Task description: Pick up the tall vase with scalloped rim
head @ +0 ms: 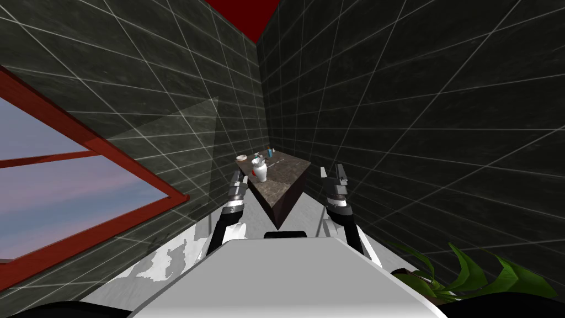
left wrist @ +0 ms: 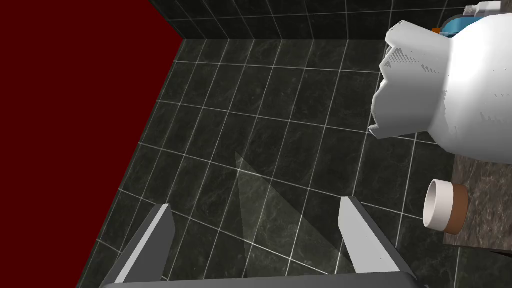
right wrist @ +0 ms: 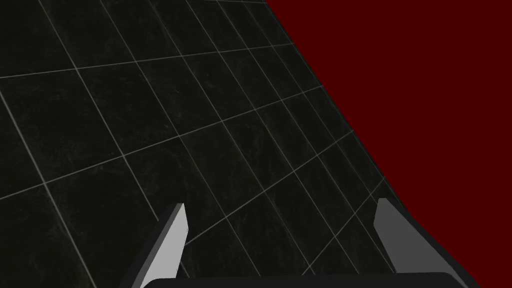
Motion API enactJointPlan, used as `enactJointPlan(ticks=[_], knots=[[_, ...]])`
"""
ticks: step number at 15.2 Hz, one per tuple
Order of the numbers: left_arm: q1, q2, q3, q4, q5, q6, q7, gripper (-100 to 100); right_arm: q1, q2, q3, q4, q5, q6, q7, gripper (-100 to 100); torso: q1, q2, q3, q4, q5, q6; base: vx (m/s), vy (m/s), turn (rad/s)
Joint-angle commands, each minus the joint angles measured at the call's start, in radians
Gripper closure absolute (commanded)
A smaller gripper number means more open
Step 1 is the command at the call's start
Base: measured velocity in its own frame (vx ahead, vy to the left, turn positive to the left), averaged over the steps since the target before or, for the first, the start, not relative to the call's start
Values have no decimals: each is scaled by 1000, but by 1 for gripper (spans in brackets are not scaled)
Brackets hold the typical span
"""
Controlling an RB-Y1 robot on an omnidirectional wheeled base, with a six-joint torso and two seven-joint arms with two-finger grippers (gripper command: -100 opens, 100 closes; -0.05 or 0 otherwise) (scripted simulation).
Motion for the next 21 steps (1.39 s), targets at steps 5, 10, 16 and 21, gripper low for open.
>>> enactJointPlan(ticks=[5, 10, 16, 21], knots=[[-70, 81, 15, 42, -7, 77, 11, -100, 0, 0, 0, 0, 0, 0, 0, 0, 1, 0, 0, 0, 0, 0, -7, 11, 9], [-164, 128, 35, 99, -16, 178, 25, -100, 0, 0, 0, 0, 0, 0, 0, 0, 1, 0, 0, 0, 0, 0, -10, 14, 8], [-244, 155, 53, 147, -23, 269, 36, -100, 0, 0, 0, 0, 0, 0, 0, 0, 2, 0, 0, 0, 0, 0, -12, 17, 7], [-336, 177, 72, 202, -32, 372, 49, -100, 0, 0, 0, 0, 0, 0, 0, 0, 2, 0, 0, 0, 0, 0, -10, 16, 7]])
